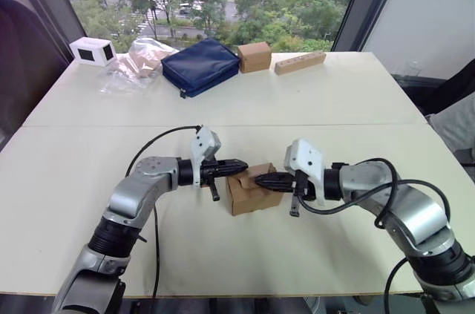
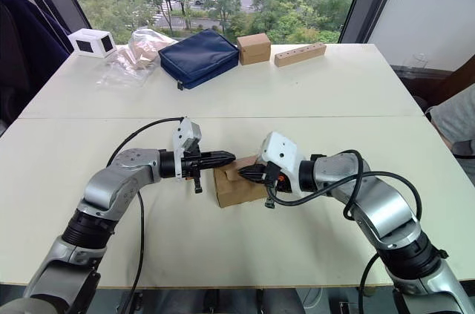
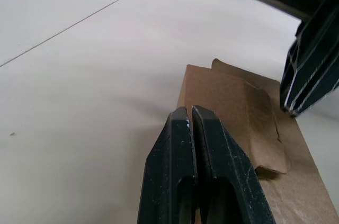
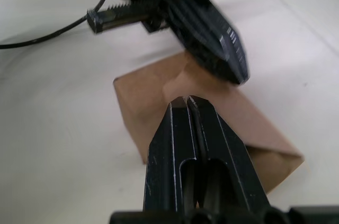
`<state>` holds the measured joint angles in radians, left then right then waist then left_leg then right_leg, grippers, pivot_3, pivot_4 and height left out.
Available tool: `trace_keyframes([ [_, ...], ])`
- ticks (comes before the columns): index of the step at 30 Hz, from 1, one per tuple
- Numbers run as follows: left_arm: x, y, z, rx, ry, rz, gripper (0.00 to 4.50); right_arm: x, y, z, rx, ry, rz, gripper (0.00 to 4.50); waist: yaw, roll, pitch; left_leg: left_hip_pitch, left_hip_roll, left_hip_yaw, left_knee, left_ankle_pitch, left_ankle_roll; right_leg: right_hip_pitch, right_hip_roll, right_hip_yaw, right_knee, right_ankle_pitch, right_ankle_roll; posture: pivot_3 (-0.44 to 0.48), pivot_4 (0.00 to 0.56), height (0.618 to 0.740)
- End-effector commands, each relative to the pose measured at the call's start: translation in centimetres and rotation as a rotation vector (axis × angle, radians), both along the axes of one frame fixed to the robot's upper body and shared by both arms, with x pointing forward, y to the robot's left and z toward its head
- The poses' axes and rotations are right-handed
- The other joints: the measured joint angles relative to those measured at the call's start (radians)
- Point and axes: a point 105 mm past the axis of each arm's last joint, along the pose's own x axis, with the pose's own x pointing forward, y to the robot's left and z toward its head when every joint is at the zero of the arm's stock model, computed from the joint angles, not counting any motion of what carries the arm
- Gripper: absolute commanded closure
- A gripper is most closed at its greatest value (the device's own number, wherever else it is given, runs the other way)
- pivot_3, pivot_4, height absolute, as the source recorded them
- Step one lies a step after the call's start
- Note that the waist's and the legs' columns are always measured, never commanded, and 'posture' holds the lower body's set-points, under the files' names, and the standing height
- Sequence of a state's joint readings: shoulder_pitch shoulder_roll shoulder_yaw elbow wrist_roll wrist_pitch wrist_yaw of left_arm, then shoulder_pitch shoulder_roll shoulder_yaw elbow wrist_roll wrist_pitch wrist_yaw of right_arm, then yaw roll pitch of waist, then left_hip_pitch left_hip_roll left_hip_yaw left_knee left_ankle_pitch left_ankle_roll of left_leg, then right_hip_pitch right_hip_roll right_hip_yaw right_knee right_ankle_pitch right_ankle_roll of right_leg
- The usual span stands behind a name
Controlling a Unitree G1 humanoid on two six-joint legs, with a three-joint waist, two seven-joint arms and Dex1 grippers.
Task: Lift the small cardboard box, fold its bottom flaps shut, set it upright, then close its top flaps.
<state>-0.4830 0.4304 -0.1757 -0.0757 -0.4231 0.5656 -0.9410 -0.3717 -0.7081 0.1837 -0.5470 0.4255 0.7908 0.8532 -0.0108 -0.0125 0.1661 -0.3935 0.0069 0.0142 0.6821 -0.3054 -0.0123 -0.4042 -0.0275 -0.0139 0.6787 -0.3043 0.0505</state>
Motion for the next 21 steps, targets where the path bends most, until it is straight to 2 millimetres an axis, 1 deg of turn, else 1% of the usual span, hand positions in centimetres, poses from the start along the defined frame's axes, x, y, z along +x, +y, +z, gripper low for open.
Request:
trace_keyframes([
  [1, -0.22, -0.17, 0.74, -0.008, -0.022, -0.01, 4.4, -0.21, 0.07, 0.62, -0.005, -0.043, 0.018, 4.5, 0.0, 0.0, 0.0, 0.0, 0.0, 0.0, 0.0, 0.0, 0.0, 0.0, 0.0, 0.0, 0.0, 0.0, 0.0, 0.0, 0.15, 0.74],
  [10, 0.01, 0.05, 0.86, -0.019, -0.006, 0.015, 4.4, -0.13, 0.07, -0.07, -0.037, -0.045, 0.026, 4.5, 0.0, 0.0, 0.0, 0.0, 0.0, 0.0, 0.0, 0.0, 0.0, 0.0, 0.0, 0.0, 0.0, 0.0, 0.0, 0.0, 0.15, 0.74],
  [15, 0.16, 0.21, 0.89, -0.028, 0.005, 0.031, 4.4, -0.63, 0.37, 0.21, -0.021, -0.035, 0.05, 4.5, 0.0, 0.0, 0.0, 0.0, 0.0, 0.0, 0.0, 0.0, 0.0, 0.0, 0.0, 0.0, 0.0, 0.0, 0.0, 0.0, 0.15, 0.74],
  [21, 0.0, 0.06, 0.92, -0.046, 0.022, 0.024, 4.4, -0.35, 0.36, -0.24, -0.041, -0.044, 0.037, 4.5, 0.0, 0.0, 0.0, 0.0, 0.0, 0.0, 0.0, 0.0, 0.0, 0.0, 0.0, 0.0, 0.0, 0.0, 0.0, 0.0, 0.15, 0.74],
])
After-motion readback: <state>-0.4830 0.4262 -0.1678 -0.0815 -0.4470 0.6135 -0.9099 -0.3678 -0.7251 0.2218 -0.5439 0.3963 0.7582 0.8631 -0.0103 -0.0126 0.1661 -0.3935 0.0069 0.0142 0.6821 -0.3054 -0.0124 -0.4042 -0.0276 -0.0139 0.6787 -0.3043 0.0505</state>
